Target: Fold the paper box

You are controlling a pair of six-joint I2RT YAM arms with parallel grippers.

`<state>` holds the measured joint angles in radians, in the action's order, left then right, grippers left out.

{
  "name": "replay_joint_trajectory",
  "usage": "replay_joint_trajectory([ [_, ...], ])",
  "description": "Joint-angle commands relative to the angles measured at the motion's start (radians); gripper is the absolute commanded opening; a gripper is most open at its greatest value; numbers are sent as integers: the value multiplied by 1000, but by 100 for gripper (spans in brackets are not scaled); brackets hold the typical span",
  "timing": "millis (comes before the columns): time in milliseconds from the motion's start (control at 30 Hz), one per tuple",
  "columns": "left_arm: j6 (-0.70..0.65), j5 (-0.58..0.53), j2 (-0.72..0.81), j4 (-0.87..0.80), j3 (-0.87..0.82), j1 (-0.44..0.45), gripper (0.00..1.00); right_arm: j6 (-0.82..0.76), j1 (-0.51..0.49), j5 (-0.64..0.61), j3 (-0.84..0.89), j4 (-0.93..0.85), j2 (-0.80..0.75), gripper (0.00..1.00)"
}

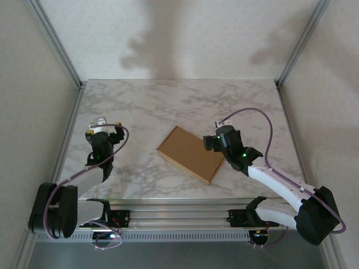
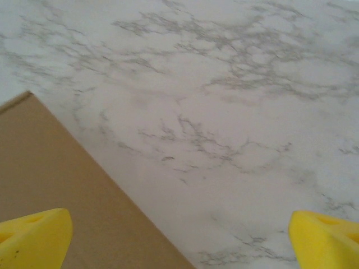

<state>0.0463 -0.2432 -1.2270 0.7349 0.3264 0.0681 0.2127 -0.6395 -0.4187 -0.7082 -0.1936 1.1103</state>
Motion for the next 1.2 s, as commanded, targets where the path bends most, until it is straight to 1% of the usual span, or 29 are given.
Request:
replay_joint_trajectory([
  [0,-43,33,-67,268,-62,-10,100,-10,50,14,28,57,-31,99],
  [67,-53,34,-108,360,-95,-11,100,-15,72,22,30,58,-43,99],
  [133,-60,45,-138,416,-111,-16,100,-21,90,26,37,64,-54,99],
  [267,-70,93,-151,442,-106,-22,99,-21,117,39,57,92,-59,99],
  [433,-69,118,-213,501,-110,-35,100,-20,136,46,86,140,-34,99],
  [667,-20,203,-294,574,-118,-97,100,-46,186,16,108,180,-29,99],
  [700,-20,209,-321,617,-119,-100,100,-61,191,5,112,185,-31,99],
  [767,-3,219,-310,563,-103,-117,99,-84,205,-15,119,201,-39,99],
  [800,5,234,-317,581,-106,-126,100,-98,217,-21,126,215,-43,99],
  [833,4,235,-311,564,-104,-128,100,-116,225,-30,136,235,-46,99],
  [933,4,237,-312,563,-103,-128,100,-170,283,-64,190,343,-48,99],
  [1033,4,237,-313,565,-104,-128,100,-218,354,-63,283,545,-12,99],
  [1100,3,235,-312,566,-104,-128,99,-234,403,-25,355,709,30,99],
  [1167,3,234,-313,567,-104,-126,100,-252,425,30,389,832,72,99],
])
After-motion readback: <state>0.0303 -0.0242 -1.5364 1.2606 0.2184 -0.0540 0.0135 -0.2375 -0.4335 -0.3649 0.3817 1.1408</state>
